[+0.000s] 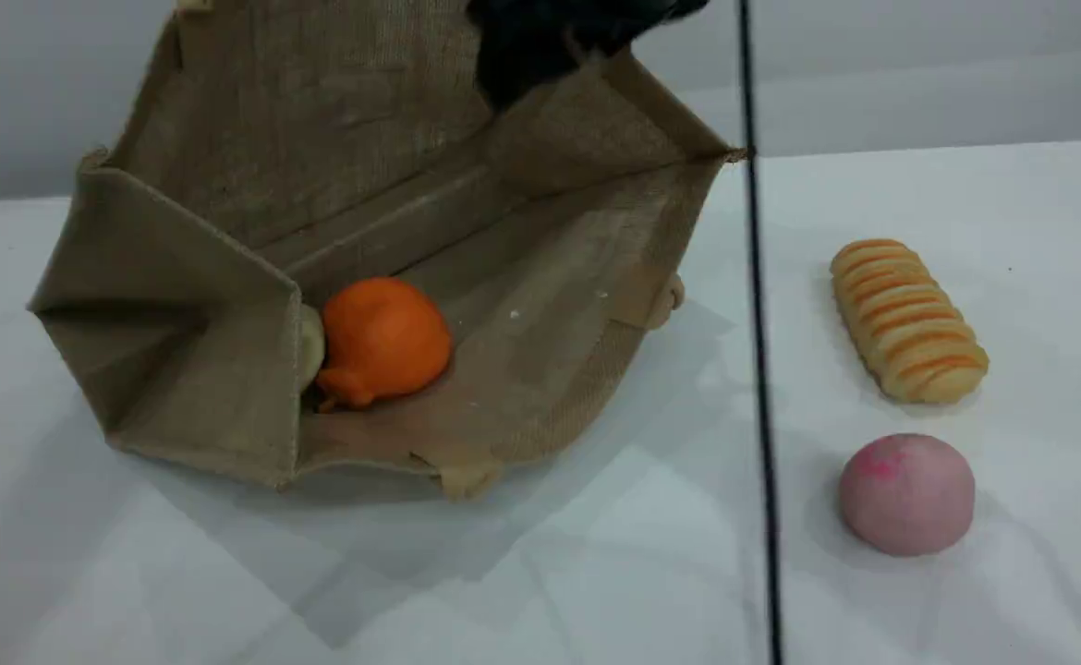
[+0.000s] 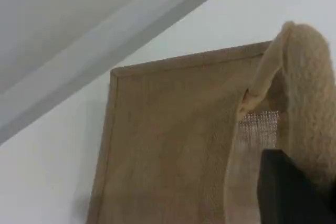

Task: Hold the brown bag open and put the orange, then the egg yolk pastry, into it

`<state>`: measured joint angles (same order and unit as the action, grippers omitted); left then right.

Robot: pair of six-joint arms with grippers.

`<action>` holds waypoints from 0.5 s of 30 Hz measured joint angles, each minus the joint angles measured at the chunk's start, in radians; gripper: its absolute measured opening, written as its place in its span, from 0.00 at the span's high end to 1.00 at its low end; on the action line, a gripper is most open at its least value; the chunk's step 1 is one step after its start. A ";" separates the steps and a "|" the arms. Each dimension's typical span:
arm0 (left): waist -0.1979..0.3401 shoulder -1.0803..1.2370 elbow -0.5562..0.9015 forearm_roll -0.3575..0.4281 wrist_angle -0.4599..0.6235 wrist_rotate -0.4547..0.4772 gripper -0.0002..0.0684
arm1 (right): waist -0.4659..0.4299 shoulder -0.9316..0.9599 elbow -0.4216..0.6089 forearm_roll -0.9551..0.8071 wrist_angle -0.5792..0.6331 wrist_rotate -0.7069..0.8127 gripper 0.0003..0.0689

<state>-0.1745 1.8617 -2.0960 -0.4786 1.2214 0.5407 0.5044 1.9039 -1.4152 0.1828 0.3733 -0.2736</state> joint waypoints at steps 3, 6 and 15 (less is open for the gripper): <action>0.000 0.000 0.000 0.000 0.000 0.000 0.88 | -0.034 -0.058 0.001 -0.006 0.043 0.001 0.23; 0.000 0.000 0.000 0.000 -0.001 0.000 0.88 | -0.077 -0.117 0.001 -0.005 0.069 0.011 0.23; 0.000 0.000 0.000 0.000 -0.001 0.000 0.88 | -0.237 -0.261 0.001 -0.011 0.167 0.011 0.23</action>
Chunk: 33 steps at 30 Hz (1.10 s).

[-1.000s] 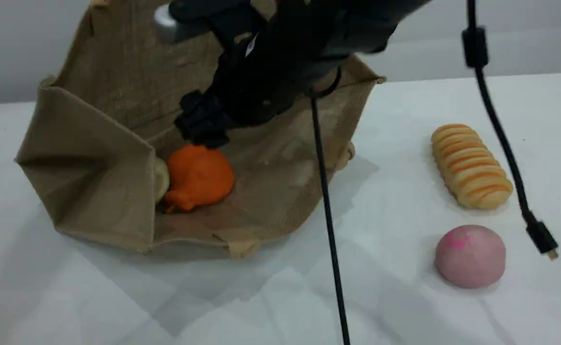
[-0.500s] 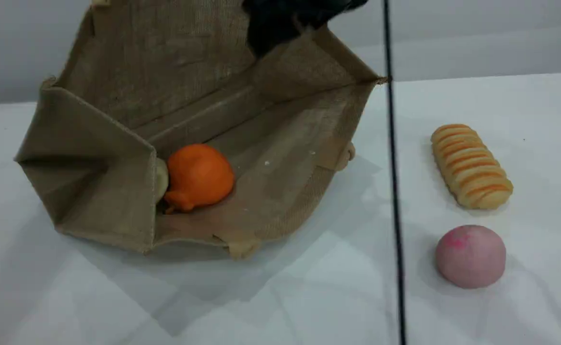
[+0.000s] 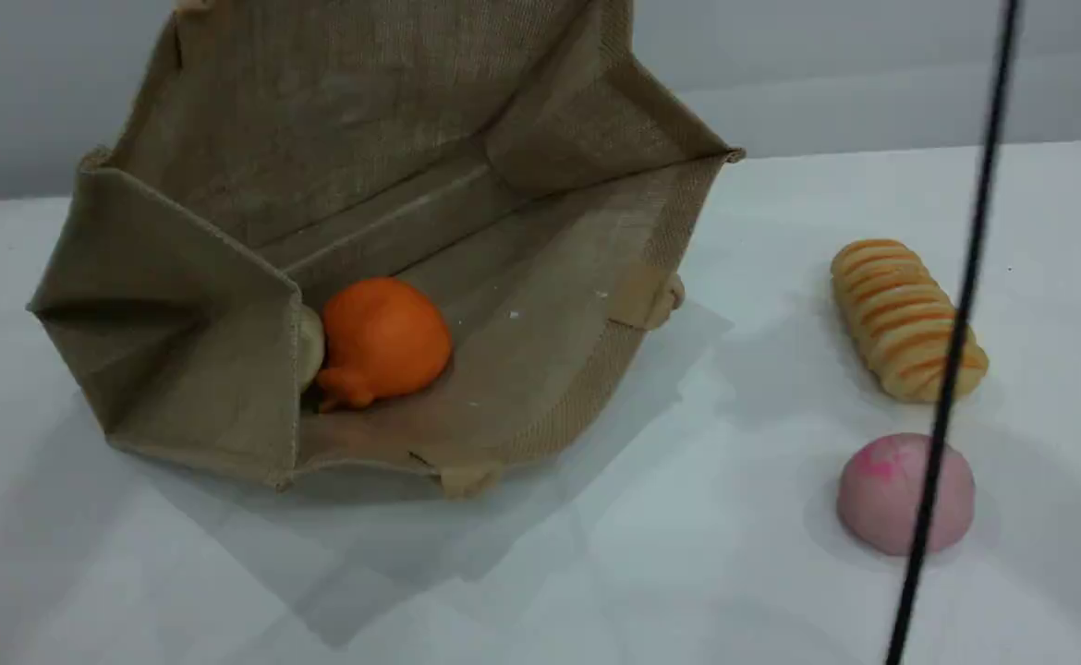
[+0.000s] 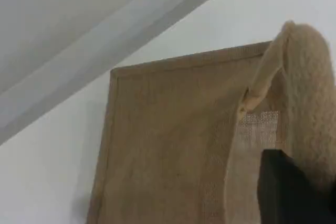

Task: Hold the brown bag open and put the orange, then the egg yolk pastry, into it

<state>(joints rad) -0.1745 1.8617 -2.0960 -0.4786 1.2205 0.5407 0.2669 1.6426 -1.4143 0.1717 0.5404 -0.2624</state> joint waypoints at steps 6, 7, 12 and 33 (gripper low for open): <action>0.000 0.000 0.000 -0.001 0.000 0.020 0.82 | -0.071 -0.035 0.000 -0.003 0.027 -0.002 0.23; 0.000 0.000 0.000 -0.003 0.000 0.034 0.79 | -0.076 -0.038 0.000 -0.004 0.031 -0.001 0.23; 0.000 -0.001 0.000 -0.007 -0.006 0.050 0.47 | -0.079 -0.039 0.000 -0.026 0.042 -0.001 0.23; 0.001 -0.220 -0.001 0.220 0.002 -0.233 0.27 | -0.079 -0.401 0.000 -0.127 0.294 0.035 0.22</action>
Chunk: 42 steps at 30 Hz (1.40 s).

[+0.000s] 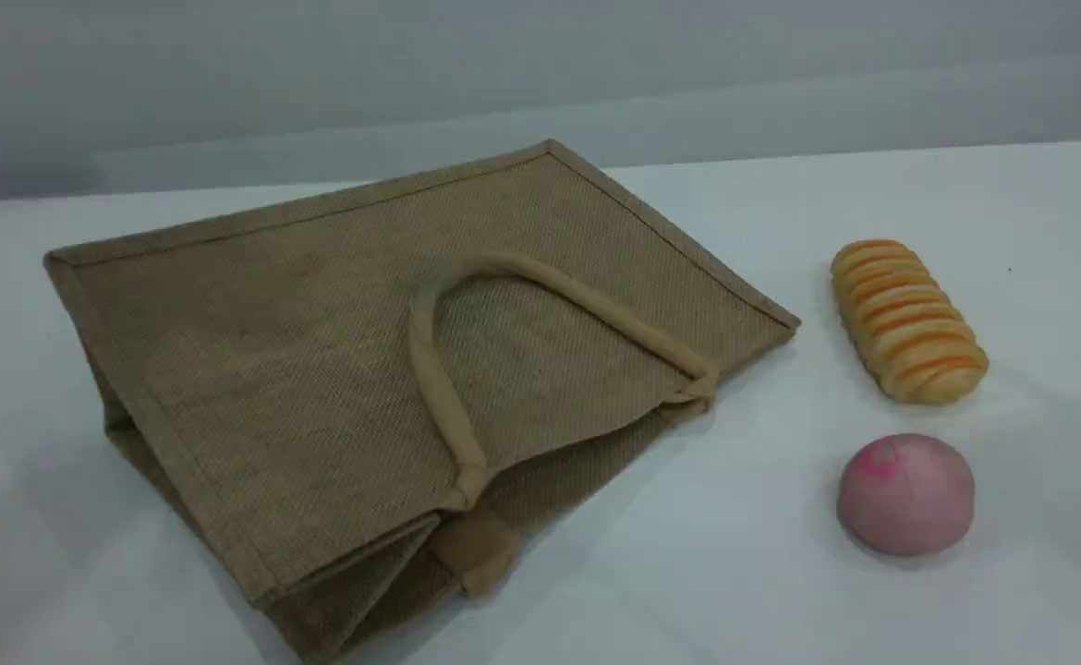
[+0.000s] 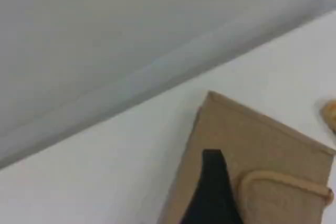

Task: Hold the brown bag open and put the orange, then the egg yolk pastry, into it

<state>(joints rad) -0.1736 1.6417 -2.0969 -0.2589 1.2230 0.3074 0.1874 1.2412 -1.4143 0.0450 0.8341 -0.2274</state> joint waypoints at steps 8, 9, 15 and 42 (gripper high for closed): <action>0.000 -0.215 0.125 -0.005 0.000 -0.015 0.27 | 0.001 -0.290 0.000 -0.026 0.196 0.050 0.22; 0.000 -0.249 0.159 -0.004 0.000 -0.015 0.27 | 0.001 -0.327 0.000 -0.026 0.222 0.061 0.22; 0.000 -0.451 0.391 -0.003 -0.001 -0.014 0.27 | 0.001 -0.517 0.000 -0.026 0.386 0.097 0.22; 0.000 -1.280 1.239 -0.001 -0.002 -0.006 0.27 | 0.002 -1.159 0.666 0.061 0.352 0.066 0.22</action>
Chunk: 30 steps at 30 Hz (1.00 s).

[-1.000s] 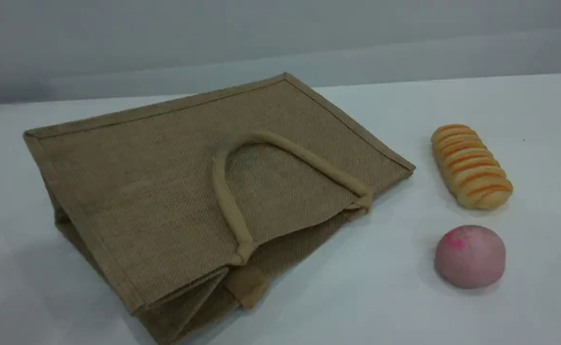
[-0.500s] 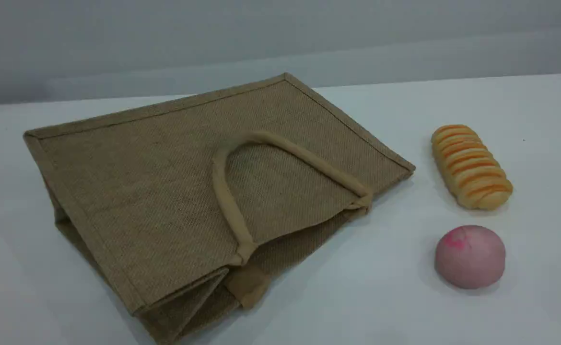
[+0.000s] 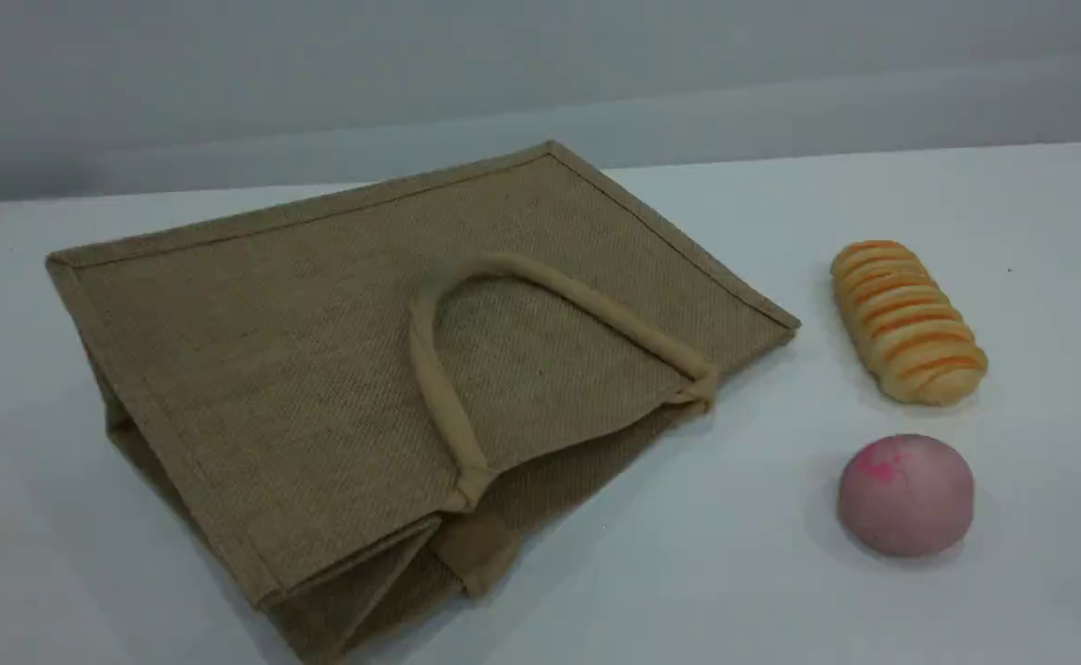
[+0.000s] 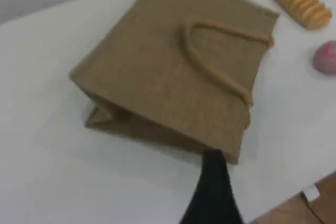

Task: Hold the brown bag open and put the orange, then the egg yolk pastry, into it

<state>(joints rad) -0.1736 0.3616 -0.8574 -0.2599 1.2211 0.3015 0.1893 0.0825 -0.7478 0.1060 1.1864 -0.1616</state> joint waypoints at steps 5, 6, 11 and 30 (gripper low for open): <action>0.000 -0.056 0.135 -0.001 -0.001 -0.001 0.27 | 0.001 -0.060 0.121 0.007 -0.021 -0.004 0.22; 0.000 -0.062 0.158 0.000 -0.001 -0.001 0.27 | 0.001 -0.063 0.140 0.007 -0.032 -0.005 0.22; 0.000 -0.075 0.245 0.000 -0.002 -0.001 0.27 | 0.001 -0.063 0.208 0.000 -0.048 -0.007 0.22; 0.000 -0.075 0.290 0.060 -0.074 -0.082 0.27 | 0.001 -0.063 0.241 0.004 -0.119 0.000 0.22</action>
<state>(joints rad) -0.1736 0.2861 -0.5672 -0.2000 1.1474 0.2191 0.1902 0.0200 -0.5068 0.1102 1.0673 -0.1616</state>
